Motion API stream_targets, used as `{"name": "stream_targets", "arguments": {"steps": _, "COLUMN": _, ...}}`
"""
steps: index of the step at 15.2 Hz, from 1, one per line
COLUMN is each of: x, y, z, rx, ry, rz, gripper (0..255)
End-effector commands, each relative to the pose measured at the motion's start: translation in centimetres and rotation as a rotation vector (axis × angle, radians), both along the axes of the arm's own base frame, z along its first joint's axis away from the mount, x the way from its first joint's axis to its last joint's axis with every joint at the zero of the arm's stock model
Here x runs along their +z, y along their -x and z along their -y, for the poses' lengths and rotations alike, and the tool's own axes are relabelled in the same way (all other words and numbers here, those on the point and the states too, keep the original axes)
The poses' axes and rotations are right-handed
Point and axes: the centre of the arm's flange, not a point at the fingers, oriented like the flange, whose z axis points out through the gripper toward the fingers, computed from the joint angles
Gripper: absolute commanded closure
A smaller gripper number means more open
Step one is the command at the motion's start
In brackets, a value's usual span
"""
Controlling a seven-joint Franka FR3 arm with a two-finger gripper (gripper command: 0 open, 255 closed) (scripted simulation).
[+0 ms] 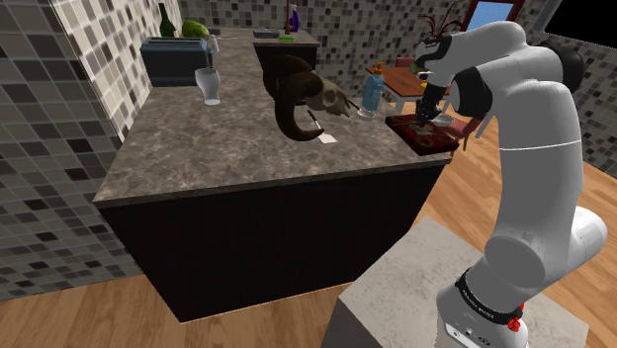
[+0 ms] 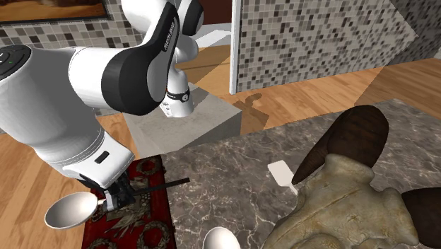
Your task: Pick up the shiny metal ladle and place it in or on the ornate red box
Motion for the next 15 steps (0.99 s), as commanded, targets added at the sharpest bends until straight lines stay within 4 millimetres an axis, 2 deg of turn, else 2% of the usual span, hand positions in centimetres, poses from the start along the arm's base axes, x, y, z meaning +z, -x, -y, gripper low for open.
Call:
{"name": "stream_targets", "arguments": {"steps": 1, "x": 0.0, "y": 0.0, "z": 0.0, "rx": 0.000, "ry": 0.000, "rz": 0.000, "gripper": 255}}
{"name": "stream_targets", "arguments": {"steps": 3, "x": 0.0, "y": 0.0, "z": 0.0, "rx": 0.000, "ry": 0.000, "rz": 0.000, "gripper": 255}}
{"name": "stream_targets", "arguments": {"steps": 4, "x": 0.0, "y": 0.0, "z": 0.0, "rx": 0.000, "ry": 0.000, "rz": 0.000, "gripper": 0}}
{"name": "stream_targets", "arguments": {"steps": 9, "x": 0.0, "y": 0.0, "z": 0.0, "rx": 0.000, "ry": 0.000, "rz": 0.000, "gripper": 0}}
{"name": "stream_targets", "arguments": {"steps": 13, "x": 4.9, "y": -0.2, "z": 0.7, "rx": 0.000, "ry": 0.000, "rz": 0.000, "gripper": 0}}
{"name": "stream_targets", "arguments": {"steps": 15, "x": 4.9, "y": -0.2, "z": 0.7, "rx": 0.000, "ry": 0.000, "rz": 0.000, "gripper": 0}}
